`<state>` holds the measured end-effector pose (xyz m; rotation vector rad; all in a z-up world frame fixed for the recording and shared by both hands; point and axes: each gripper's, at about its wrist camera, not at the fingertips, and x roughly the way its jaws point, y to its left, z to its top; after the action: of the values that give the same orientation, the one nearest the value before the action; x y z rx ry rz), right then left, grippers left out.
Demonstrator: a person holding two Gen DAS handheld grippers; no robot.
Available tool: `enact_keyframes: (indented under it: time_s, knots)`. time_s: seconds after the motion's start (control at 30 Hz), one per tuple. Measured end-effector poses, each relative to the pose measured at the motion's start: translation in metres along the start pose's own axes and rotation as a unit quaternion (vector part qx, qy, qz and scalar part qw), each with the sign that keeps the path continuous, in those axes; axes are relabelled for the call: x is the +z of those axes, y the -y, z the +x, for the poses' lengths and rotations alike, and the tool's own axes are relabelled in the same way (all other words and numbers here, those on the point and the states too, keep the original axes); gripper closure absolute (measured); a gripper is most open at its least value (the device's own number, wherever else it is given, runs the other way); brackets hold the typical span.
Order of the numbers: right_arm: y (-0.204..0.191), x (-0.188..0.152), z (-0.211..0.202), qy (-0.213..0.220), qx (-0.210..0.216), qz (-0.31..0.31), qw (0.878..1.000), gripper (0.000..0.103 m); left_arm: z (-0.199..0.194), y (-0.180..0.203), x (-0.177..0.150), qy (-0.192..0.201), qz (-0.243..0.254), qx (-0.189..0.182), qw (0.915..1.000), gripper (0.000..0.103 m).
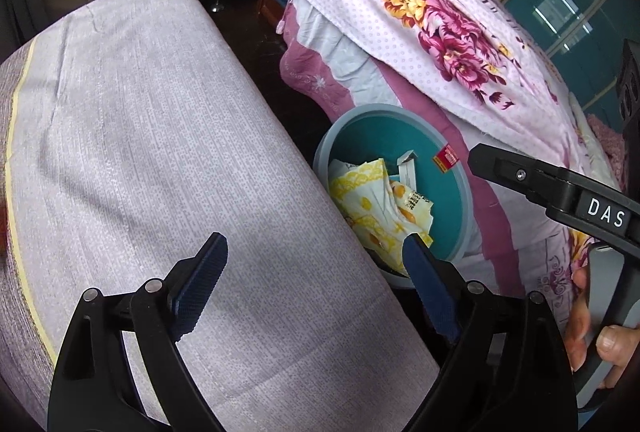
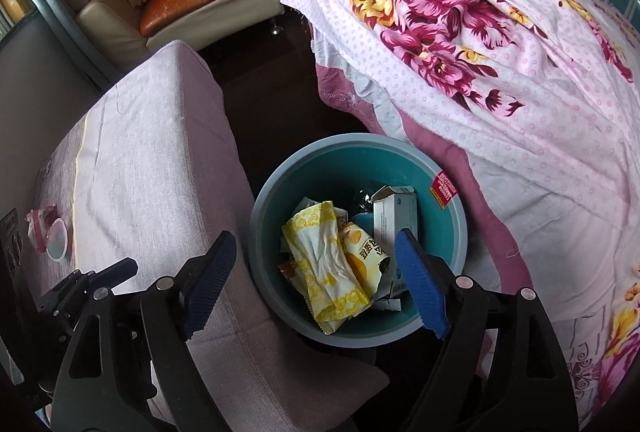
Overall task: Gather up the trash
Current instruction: 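Move both tools from the bin back to the remaining table items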
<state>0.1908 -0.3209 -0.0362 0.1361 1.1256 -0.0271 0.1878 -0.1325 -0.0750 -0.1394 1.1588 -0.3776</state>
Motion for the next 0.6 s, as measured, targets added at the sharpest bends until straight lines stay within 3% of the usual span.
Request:
enact_keyframes:
  time_s: [0.6]
  knots:
    - [-0.102,-0.015,-0.005,-0.007,0.020,-0.082,0.996,0.025,-0.062,-0.087,-0.037,0.050,-0.074,0.019,0.9958,0.013]
